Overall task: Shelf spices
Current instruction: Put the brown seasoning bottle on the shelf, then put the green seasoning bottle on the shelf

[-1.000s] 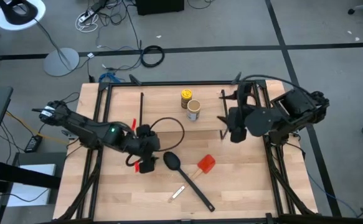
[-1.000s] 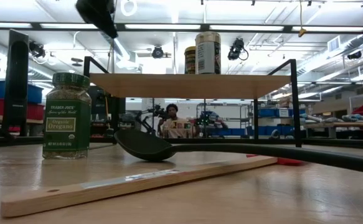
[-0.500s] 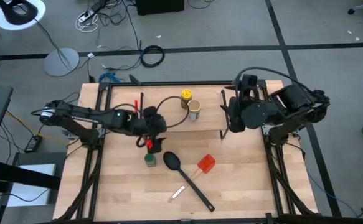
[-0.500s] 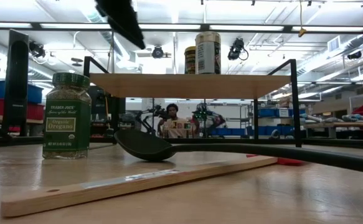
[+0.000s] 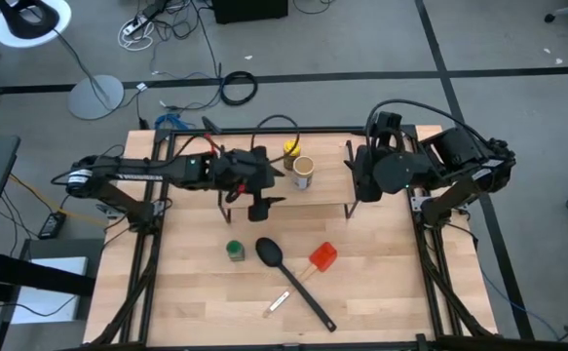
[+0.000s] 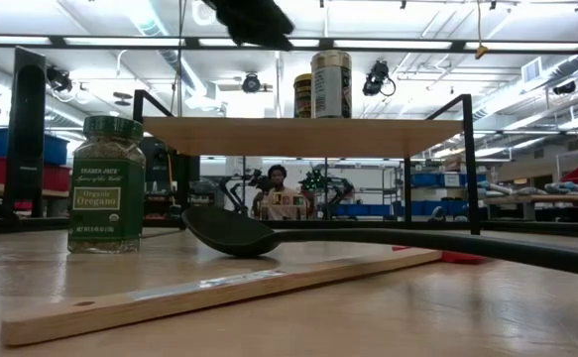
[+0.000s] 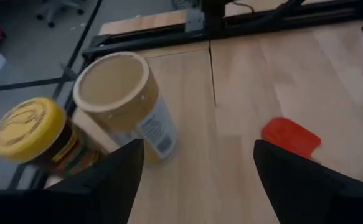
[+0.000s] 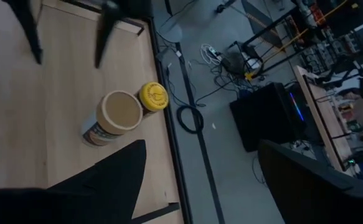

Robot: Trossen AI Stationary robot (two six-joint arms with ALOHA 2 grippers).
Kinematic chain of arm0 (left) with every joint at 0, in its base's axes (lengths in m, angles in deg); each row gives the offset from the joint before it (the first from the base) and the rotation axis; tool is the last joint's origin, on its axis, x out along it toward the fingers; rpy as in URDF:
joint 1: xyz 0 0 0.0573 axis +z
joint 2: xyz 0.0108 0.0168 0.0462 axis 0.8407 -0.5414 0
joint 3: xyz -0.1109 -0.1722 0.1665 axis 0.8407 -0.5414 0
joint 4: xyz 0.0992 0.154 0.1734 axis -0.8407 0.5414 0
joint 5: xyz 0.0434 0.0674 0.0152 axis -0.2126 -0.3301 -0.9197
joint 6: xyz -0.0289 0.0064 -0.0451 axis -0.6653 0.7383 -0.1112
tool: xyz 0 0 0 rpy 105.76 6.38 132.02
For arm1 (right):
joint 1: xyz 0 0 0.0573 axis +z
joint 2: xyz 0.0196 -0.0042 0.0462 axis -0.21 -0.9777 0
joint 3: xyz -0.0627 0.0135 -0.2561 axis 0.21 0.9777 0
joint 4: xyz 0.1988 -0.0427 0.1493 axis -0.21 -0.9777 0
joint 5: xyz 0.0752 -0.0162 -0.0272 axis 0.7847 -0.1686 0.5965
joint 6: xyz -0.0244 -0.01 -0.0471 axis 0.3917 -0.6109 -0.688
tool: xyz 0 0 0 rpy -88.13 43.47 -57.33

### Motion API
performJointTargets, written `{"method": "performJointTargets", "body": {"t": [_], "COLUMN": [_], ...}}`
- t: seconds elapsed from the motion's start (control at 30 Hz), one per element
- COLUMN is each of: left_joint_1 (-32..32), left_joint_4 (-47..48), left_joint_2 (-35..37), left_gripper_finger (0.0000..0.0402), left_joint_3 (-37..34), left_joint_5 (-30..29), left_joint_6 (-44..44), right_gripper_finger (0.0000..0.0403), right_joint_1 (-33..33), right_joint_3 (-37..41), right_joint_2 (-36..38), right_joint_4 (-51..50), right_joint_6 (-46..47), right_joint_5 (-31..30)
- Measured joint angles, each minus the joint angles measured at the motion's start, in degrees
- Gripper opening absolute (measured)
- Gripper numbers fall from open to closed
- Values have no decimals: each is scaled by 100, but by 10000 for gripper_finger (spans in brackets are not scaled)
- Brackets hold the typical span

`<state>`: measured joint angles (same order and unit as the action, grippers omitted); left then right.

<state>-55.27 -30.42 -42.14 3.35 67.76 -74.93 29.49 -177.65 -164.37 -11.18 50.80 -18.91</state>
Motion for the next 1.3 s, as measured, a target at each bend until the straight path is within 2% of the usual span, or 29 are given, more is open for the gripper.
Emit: {"method": "performJointTargets", "body": {"t": [0.2, 0.83, 0.97, 1.07, 1.3], "left_joint_1": [273, 791, 827, 825, 598], "left_joint_4": [-401, -1140, -1277, -1023, -296], "left_joint_2": [-364, -1150, -1154, -1082, -124], "left_gripper_finger": [308, 308, 308, 308, 308], "left_joint_3": [-2, -4, -4, -6, -4], "left_joint_5": [717, 1106, 1104, 1100, 801], "left_joint_6": [21, 108, 177, 150, -108], "right_gripper_finger": [307, 308, 308, 308, 308], "right_joint_1": [46, 101, 101, 101, 107], "right_joint_3": [2, 4, 4, 4, 4], "right_joint_2": [0, -2, -2, -2, -2], "right_joint_4": [57, 130, 130, 130, 102], "right_joint_6": [-29, -209, -212, -209, -218], "right_joint_5": [31, 61, 61, 61, 131]}}
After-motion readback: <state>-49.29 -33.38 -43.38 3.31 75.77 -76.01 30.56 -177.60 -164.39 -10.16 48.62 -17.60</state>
